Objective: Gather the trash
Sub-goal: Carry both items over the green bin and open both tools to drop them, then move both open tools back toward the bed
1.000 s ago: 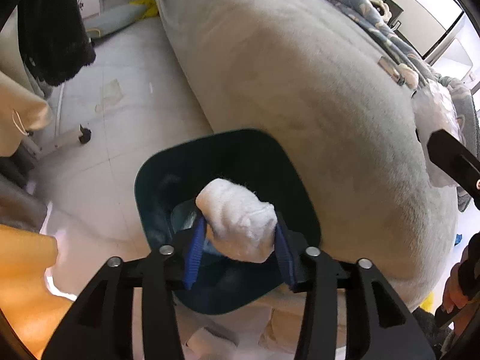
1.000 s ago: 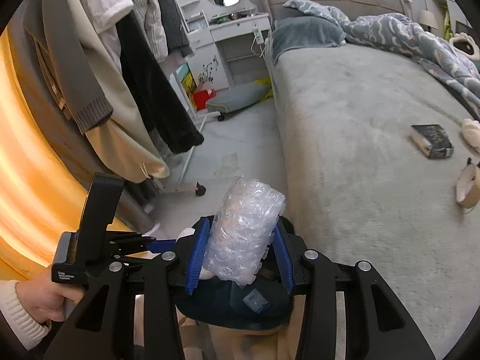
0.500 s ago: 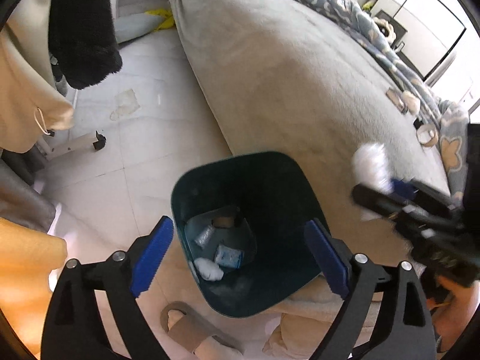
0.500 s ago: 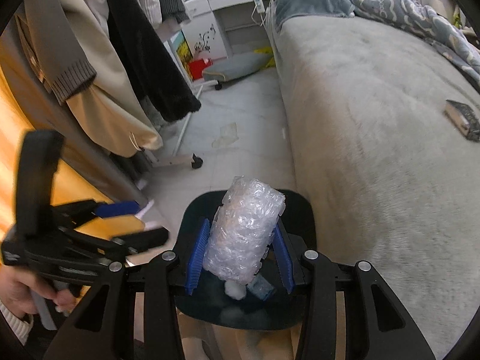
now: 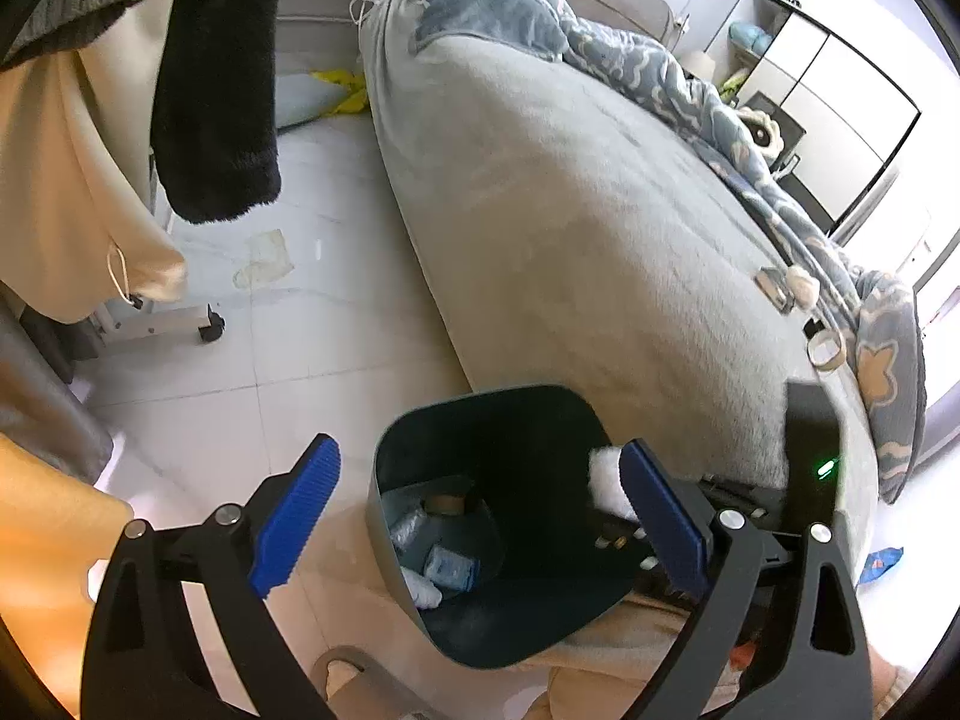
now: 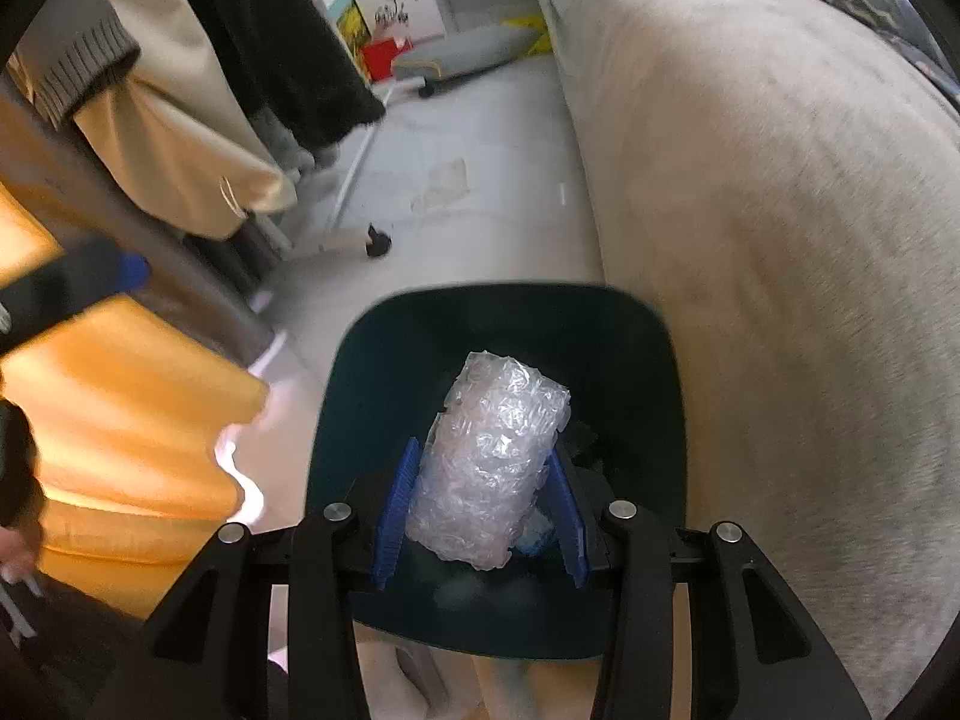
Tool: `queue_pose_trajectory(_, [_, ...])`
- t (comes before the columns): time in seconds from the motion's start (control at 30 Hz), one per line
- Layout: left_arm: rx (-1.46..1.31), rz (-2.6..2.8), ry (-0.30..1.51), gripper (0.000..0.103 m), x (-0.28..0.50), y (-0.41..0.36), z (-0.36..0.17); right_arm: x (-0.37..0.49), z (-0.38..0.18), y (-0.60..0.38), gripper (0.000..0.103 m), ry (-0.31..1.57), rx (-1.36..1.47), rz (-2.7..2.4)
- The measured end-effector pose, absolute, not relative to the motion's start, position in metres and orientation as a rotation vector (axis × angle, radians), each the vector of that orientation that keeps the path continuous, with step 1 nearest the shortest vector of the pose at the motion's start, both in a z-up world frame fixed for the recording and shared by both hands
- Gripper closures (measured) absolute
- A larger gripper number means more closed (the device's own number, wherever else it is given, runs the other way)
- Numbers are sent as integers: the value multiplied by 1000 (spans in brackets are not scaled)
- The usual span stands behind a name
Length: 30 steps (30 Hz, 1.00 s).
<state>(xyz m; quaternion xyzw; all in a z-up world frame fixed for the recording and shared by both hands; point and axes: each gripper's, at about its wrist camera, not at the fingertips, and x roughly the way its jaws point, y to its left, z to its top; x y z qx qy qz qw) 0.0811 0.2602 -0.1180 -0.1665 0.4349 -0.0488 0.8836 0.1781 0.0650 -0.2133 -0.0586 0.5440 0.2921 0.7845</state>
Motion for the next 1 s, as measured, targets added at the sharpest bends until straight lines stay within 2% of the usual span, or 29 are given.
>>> queue_pose_trajectory(0.33, [-282, -109, 776, 7, 77, 247, -87, 174, -228, 61, 56, 1229, -165, 613])
queue_pose_trajectory(0.4, [-270, -88, 751, 7, 77, 244, -80, 173, -226, 60, 43, 1231, -157, 613])
queue_pose_trajectory(0.47, [-246, -72, 740, 7, 78, 243, -77, 172, -222, 60, 39, 1227, -157, 618])
queue_pose_trajectory(0.77, [-159, -30, 679, 7, 81, 229, -64, 177, -192, 54, 27, 1142, -171, 624])
queue_pose_trajectory(1.0, [-155, -44, 643, 7, 93, 220, -52, 188, -162, 40, 23, 1032, -176, 621])
